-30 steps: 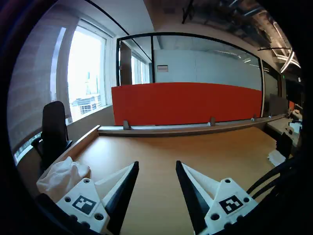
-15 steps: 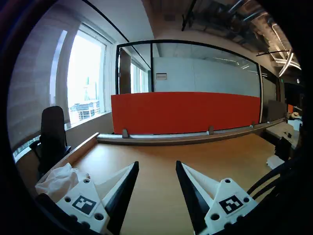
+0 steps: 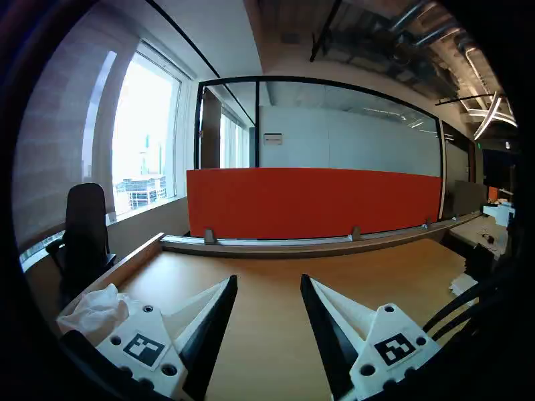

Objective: Fold towel

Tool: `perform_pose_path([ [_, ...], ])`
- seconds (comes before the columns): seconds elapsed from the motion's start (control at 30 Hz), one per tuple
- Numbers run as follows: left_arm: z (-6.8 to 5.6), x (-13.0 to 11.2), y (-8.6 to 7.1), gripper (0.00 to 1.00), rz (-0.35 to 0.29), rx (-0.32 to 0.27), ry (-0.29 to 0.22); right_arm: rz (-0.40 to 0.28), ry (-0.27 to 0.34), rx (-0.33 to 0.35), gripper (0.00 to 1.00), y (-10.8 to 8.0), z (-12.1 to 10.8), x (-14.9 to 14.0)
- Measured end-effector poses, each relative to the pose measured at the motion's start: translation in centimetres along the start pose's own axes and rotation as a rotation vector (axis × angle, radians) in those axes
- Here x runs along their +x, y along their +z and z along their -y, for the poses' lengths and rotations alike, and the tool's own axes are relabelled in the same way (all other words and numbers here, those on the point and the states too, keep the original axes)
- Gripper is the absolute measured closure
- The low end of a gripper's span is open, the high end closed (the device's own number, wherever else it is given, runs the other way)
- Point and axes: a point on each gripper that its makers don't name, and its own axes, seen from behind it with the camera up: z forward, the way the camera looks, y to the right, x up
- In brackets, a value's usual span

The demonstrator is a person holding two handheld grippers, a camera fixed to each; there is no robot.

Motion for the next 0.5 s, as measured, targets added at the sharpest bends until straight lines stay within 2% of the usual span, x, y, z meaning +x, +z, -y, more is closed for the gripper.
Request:
perform_pose_path([
  [0.27, -0.1, 0.7, 0.1, 0.31, -0.023, -0.013, 0.012, -0.023, 0.017, 0.013, 0.02, 0.4, 3.2, 1.3],
  [0.5, 0.1, 1.0, 0.3, 0.31, -0.037, -0.019, 0.019, -0.031, 0.02, 0.017, 0.01, 0.7, 4.5, 2.2],
])
